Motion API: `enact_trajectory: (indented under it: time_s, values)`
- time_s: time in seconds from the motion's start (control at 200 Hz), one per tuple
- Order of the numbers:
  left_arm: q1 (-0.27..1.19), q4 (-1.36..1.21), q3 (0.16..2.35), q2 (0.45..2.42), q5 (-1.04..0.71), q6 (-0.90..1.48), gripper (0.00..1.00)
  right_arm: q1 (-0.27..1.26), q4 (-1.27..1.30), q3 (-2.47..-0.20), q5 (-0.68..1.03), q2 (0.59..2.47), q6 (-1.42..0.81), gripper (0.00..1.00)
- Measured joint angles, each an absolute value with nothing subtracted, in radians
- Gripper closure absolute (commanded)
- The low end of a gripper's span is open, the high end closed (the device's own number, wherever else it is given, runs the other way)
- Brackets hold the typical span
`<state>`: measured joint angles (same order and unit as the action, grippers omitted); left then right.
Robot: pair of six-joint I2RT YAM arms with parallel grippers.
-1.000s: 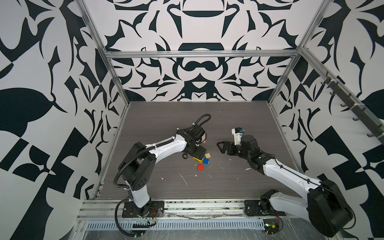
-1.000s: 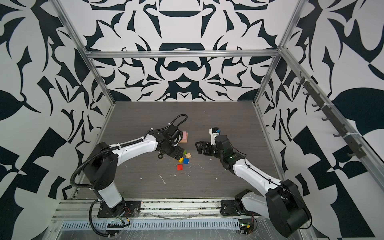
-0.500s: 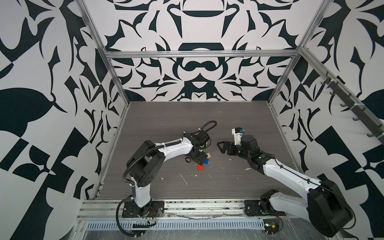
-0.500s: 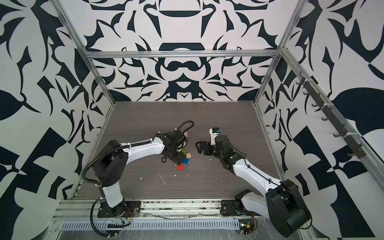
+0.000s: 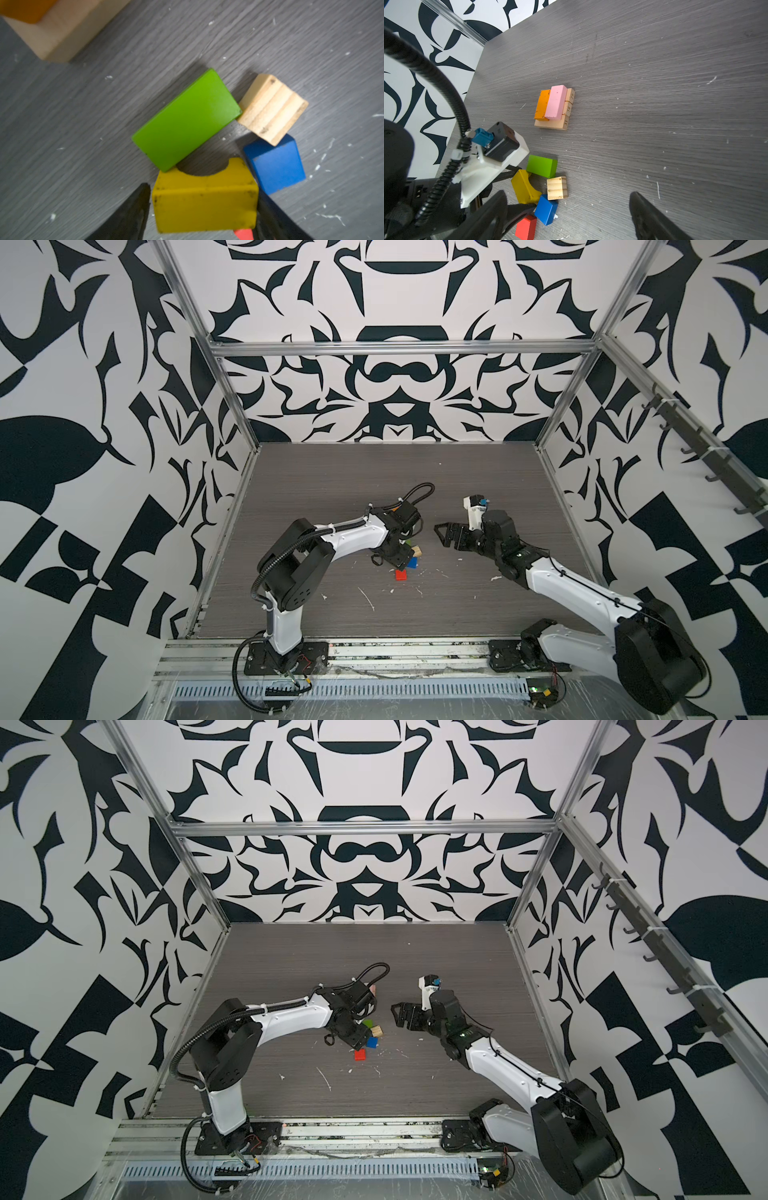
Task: Build the wood block tower
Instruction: 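Grasp the yellow arch block with the left gripper while the right gripper withdraws, then lift the yellow arch block and carry it over the stack with the left gripper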
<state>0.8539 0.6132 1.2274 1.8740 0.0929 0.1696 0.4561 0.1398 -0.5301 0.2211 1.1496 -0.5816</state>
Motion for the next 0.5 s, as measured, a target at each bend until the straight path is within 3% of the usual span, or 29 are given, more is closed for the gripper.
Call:
enact_trajectory:
  time_s: [0.055, 0.31, 0.5]
  values:
    - [0.854, 0.612, 1.229, 1.877, 0.092, 0.171, 0.30, 0.456, 0.140, -0.530, 0.221, 1.150, -0.582, 0.05]
    - [0.854, 0.608, 1.239, 1.889, 0.093, 0.168, 0.32, 0.456, 0.140, -0.530, 0.221, 1.151, -0.582, 0.05]
    - [0.854, 0.609, 1.239, 1.889, 0.093, 0.182, 0.39, 0.456, 0.140, -0.530, 0.222, 1.151, -0.582, 0.06]
